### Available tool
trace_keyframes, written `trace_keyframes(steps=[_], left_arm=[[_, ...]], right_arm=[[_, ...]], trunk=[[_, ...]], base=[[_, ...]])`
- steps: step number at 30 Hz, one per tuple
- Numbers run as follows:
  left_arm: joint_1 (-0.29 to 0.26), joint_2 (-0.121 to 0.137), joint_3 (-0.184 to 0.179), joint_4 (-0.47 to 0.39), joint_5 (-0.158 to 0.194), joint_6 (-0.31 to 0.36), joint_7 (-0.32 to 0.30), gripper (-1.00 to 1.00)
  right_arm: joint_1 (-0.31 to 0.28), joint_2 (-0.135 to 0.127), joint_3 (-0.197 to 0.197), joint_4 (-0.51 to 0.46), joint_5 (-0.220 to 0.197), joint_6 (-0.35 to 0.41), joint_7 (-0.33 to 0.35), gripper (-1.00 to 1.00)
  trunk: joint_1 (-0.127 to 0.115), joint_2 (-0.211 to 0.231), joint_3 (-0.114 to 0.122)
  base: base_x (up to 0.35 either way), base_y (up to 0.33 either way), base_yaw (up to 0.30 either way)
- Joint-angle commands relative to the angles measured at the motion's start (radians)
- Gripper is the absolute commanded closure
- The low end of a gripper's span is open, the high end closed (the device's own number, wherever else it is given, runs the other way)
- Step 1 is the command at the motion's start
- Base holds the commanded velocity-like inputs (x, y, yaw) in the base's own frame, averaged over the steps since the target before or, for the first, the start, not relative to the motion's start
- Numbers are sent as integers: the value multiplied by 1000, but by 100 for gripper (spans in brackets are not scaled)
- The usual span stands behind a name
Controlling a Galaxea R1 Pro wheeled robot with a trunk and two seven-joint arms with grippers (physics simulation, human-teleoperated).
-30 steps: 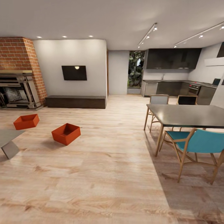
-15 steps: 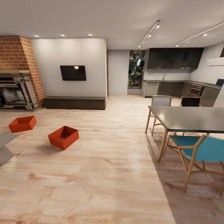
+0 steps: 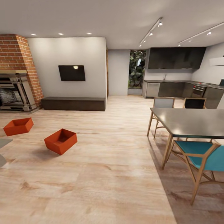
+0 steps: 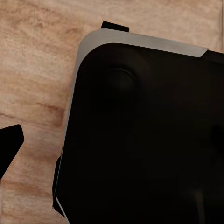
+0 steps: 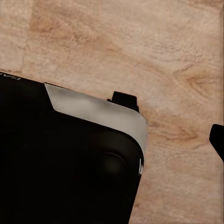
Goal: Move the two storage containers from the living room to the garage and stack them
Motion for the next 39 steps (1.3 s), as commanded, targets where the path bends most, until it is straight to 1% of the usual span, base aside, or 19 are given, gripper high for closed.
trace_keyframes(steps=[1,5,9,39], left_arm=[[0,0,2,-1,5,2,1,-100],[0,-1,3,-1,5,2,1,-100],[0,0,4,-1,4,2,1,-100],[0,-1,2,0,6,2,1,-100]], right_arm=[[-1,0,6,3,-12,-6,5,-100],[-1,-1,6,3,-9,-7,5,-100],[-1,-1,6,3,-3,-7,5,-100],[-1,-2,8,3,0,-7,5,-100]], trunk=[[1,0,-1],[1,0,-1],[1,0,-1],[1,0,-1]], base=[[323,0,0],[323,0,53],[323,0,182],[323,-3,261]])
